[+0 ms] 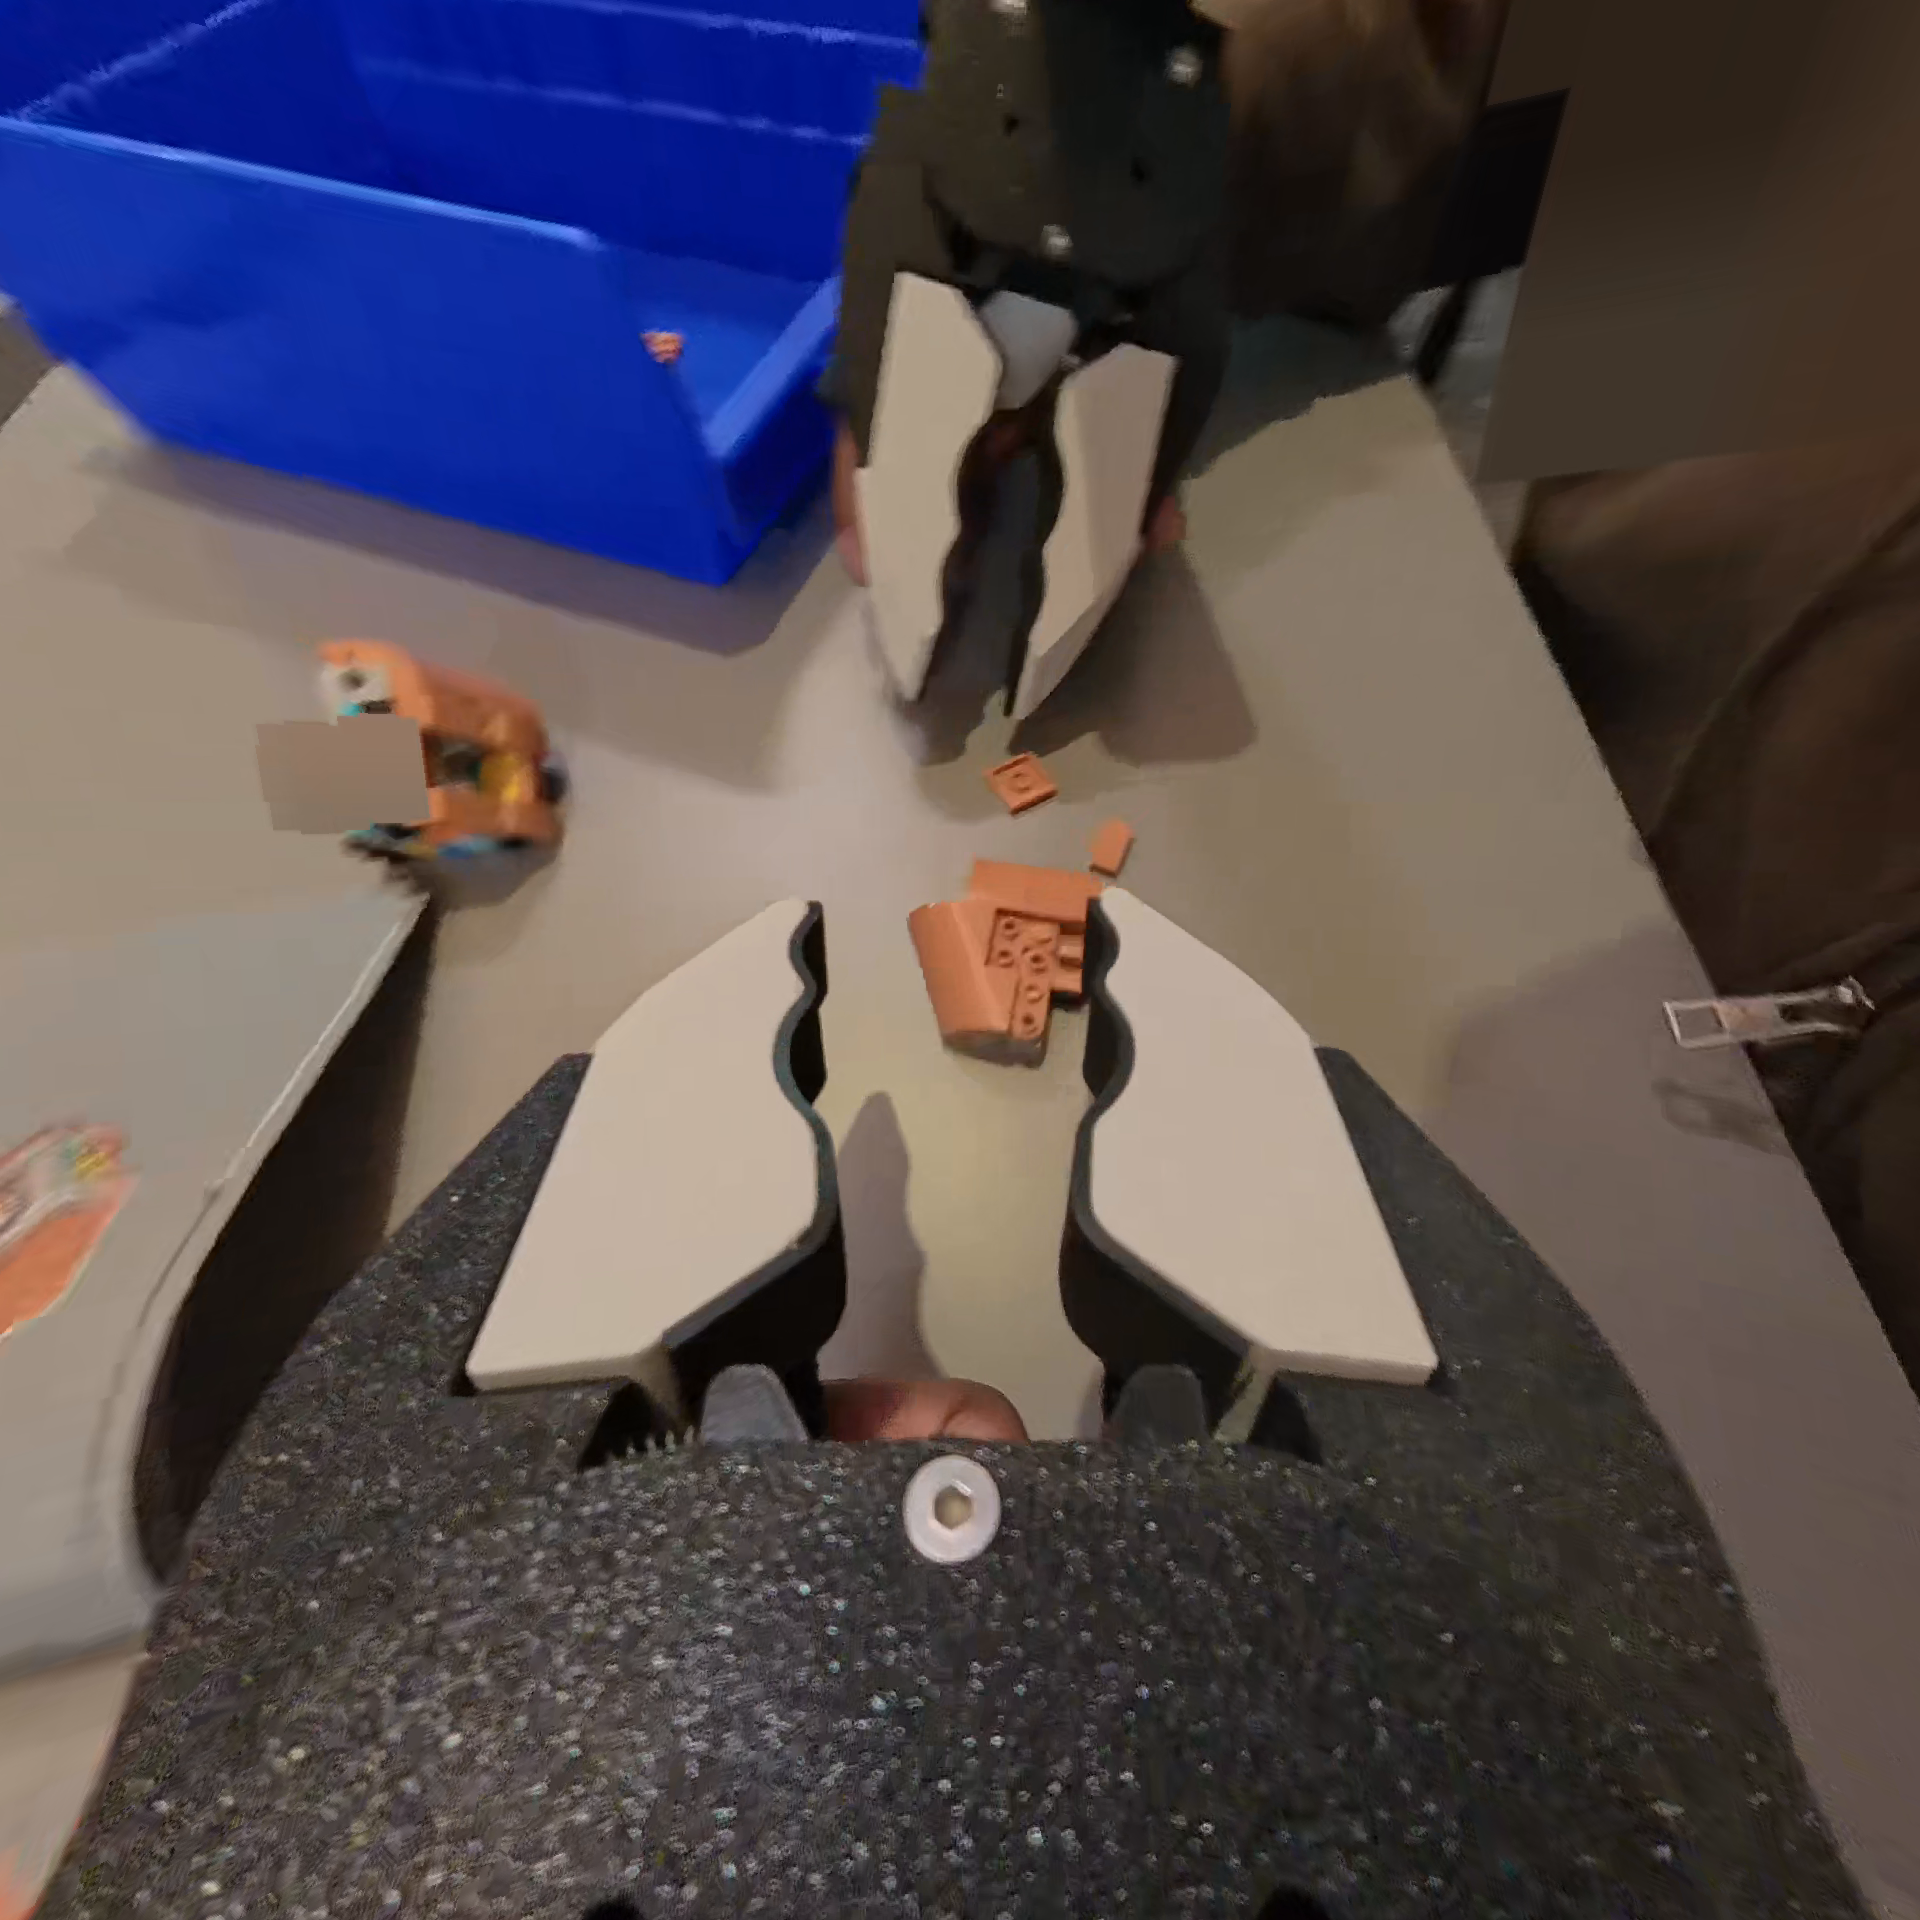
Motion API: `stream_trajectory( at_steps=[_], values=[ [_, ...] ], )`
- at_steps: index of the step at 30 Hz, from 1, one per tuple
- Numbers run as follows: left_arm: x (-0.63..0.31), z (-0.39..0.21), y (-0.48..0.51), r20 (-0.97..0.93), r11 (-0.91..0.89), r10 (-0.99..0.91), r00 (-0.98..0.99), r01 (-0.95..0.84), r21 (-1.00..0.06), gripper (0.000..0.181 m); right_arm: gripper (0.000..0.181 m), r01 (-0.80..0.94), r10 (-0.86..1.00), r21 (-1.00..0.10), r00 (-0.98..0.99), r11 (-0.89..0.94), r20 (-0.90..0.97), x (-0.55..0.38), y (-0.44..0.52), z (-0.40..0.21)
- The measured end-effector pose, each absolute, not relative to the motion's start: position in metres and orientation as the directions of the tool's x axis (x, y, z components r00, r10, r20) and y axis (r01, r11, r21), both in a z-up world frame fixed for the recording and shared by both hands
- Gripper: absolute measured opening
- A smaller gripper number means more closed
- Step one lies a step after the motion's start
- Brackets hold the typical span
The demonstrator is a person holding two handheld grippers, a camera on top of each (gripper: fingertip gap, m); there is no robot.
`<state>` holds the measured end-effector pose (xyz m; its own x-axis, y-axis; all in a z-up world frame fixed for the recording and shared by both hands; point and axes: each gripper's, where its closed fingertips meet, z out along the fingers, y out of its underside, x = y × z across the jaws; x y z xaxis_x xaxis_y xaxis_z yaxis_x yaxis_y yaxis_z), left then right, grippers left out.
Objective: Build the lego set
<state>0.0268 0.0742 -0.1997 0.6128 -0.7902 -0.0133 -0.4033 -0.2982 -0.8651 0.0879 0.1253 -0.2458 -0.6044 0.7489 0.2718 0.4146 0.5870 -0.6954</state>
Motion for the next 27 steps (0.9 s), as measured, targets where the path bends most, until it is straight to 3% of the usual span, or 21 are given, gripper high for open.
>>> stream_trajectory(
  at_steps=[7, 17, 27],
  values=[
    [0.043, -0.231, 0.071, 0.076, -0.335, -0.838, 0.54, -0.401, -0.853, 0.053, 0.029, 0.4, 0.753, -0.773, -0.641, 0.493, 0.149, 0.087, 0.117, -0.245],
    [0.043, -0.263, 0.07, -0.004, -0.372, -0.842, 0.539, -0.586, -0.72, 0.056, 0.032, 0.424, 0.746, -0.753, -0.652, 0.504, 0.132, 0.088, 0.116, -0.252],
    [0.046, -0.263, 0.076, -0.001, -0.383, -0.835, 0.55, -0.582, -0.718, 0.058, 0.033, 0.435, 0.732, -0.731, -0.669, 0.526, 0.13, 0.09, 0.114, -0.257]
  ],
)
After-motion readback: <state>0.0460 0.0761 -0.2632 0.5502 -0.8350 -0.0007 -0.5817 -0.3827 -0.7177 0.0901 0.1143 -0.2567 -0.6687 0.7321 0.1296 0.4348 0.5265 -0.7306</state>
